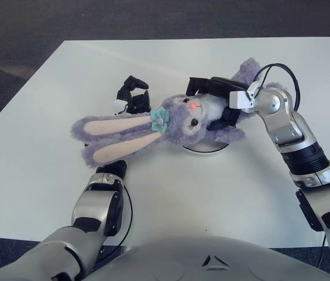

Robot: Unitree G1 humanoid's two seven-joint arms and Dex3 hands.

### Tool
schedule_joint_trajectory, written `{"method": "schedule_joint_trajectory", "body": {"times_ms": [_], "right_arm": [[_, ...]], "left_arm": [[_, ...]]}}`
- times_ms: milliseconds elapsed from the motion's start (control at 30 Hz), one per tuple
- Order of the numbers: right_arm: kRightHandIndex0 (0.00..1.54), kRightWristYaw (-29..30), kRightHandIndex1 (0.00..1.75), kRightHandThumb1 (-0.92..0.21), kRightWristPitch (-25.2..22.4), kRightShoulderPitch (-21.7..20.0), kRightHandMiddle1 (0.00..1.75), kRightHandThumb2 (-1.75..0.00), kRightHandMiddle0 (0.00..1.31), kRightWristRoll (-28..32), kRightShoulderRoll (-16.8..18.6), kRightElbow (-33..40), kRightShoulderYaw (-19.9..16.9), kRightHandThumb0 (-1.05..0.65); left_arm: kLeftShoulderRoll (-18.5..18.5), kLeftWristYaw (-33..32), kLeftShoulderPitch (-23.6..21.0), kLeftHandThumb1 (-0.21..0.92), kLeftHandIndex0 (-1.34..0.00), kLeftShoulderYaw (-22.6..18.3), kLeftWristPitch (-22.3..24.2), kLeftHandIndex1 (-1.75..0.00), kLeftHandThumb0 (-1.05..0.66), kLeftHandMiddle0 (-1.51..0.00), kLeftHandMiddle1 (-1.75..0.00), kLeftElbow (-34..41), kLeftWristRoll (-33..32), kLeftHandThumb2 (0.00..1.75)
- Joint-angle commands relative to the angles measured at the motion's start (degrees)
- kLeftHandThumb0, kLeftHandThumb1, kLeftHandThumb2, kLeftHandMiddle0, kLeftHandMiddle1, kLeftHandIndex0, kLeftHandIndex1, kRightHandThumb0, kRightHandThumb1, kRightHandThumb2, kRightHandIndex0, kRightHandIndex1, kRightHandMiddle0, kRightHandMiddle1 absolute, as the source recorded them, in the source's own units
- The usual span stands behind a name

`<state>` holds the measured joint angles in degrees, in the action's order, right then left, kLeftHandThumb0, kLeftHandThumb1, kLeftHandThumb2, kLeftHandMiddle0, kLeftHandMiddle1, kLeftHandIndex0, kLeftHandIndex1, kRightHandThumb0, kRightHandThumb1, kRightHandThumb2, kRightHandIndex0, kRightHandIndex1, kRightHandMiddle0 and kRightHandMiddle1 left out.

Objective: Put the doll into the plate.

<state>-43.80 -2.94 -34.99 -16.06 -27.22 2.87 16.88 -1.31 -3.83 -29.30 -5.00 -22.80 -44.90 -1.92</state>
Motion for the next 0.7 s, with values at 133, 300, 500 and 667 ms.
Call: {"method": "schedule_joint_trajectory", "body": {"times_ms": [133, 300, 500, 667], "right_arm": [[0.12, -5.9, 0.58, -0.25, -3.2, -2.4, 0.78, -0.98, 0.00, 7.2, -1.3, 1.4, -2.5, -0.45], [0.09, -8.6, 0.45, -0.12, -4.3, -3.6, 0.70, -1.21, 0.00, 10.6, -2.0, 1.1, -3.5, -0.09], [0.11, -11.4, 0.34, -0.19, -4.1, -5.3, 0.69, -1.12, 0.00, 14.7, -4.1, 0.6, -6.4, -0.23], [0.15, -11.2, 0.27, -0.21, -3.4, -5.0, 0.77, -1.15, 0.00, 17.6, -3.5, -0.3, -7.9, -0.18]], "left_arm": [[3.4, -0.7, 7.9, 0.40, -0.55, 1.0, 1.5, -1.75, -0.45, -1.24, -1.75, -6.2, 0.9, 1.21], [3.4, -0.6, 7.8, 0.40, -0.55, 1.0, 1.6, -1.75, -0.45, -1.25, -1.75, -6.1, 1.0, 1.21], [3.2, -0.5, 7.9, 0.40, -0.55, 1.3, 1.8, -1.75, -0.45, -1.25, -1.75, -5.9, 1.3, 1.21], [3.1, -0.4, 7.8, 0.40, -0.55, 1.4, 2.1, -1.75, -0.45, -1.25, -1.75, -5.8, 1.4, 1.21]]}}
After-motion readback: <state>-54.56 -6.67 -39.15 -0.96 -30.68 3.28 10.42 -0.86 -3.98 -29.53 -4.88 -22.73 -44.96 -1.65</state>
